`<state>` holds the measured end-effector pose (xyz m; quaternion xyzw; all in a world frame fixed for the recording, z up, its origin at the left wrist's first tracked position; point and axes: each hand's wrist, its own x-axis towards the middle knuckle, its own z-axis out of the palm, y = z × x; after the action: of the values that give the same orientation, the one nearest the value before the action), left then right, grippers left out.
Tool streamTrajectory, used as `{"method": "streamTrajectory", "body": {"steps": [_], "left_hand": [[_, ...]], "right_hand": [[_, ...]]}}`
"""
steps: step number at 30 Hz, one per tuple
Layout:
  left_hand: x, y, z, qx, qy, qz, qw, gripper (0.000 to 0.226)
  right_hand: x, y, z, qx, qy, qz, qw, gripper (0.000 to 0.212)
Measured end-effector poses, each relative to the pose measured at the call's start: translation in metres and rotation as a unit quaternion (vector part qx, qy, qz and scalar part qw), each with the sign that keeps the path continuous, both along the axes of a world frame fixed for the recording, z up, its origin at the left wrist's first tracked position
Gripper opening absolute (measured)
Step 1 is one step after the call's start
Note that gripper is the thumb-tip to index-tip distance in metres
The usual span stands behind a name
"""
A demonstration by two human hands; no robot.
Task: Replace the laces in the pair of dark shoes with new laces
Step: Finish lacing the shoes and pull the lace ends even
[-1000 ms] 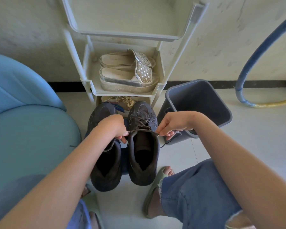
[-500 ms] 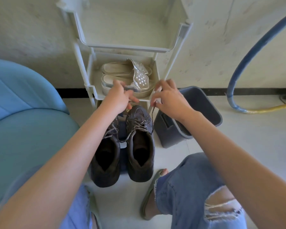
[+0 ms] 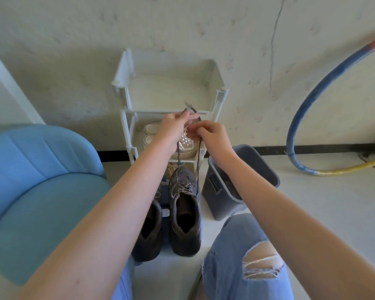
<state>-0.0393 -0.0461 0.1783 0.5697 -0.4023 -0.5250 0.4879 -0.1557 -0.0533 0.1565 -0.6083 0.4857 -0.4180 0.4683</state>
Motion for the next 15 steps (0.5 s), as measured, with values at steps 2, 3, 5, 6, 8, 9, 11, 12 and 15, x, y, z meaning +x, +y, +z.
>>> {"method": "streamTrajectory", "body": {"steps": [2, 3, 5, 6, 8, 9, 11, 12, 15], "left_hand": [[-0.002, 0.003, 0.006, -0.011, 0.093, 0.028, 0.995, 0.018], [-0.002, 0.004, 0.009, -0.017, 0.131, 0.042, 0.99, 0.017], [0.0, 0.006, 0.013, -0.033, 0.158, 0.049, 0.986, 0.016], [0.001, 0.007, 0.016, -0.041, 0.16, 0.045, 0.985, 0.017], [0.002, 0.01, 0.023, -0.053, 0.176, 0.041, 0.982, 0.021], [0.003, 0.01, 0.026, -0.06, 0.193, 0.048, 0.978, 0.025], [0.004, 0.011, 0.031, -0.066, 0.217, 0.062, 0.972, 0.03], [0.003, 0.013, 0.033, -0.062, 0.221, 0.06, 0.971, 0.031], [-0.002, 0.018, 0.033, -0.043, 0.195, 0.041, 0.979, 0.027]], "right_hand": [[0.0, 0.002, 0.012, -0.037, 0.007, 0.0, 0.999, 0.023], [-0.001, 0.003, 0.016, -0.039, -0.01, -0.007, 0.999, 0.019], [-0.003, 0.005, 0.023, -0.02, -0.066, -0.027, 0.997, 0.013], [-0.005, 0.005, 0.024, -0.009, -0.092, -0.034, 0.995, 0.014], [-0.008, 0.005, 0.027, 0.008, -0.111, -0.04, 0.993, 0.018], [-0.009, 0.005, 0.029, 0.017, -0.11, -0.039, 0.993, 0.021], [-0.012, 0.006, 0.032, 0.04, -0.13, -0.031, 0.99, 0.026], [-0.013, 0.006, 0.034, 0.05, -0.151, -0.027, 0.987, 0.026], [-0.014, 0.007, 0.04, 0.034, -0.139, -0.034, 0.989, 0.015]]}}
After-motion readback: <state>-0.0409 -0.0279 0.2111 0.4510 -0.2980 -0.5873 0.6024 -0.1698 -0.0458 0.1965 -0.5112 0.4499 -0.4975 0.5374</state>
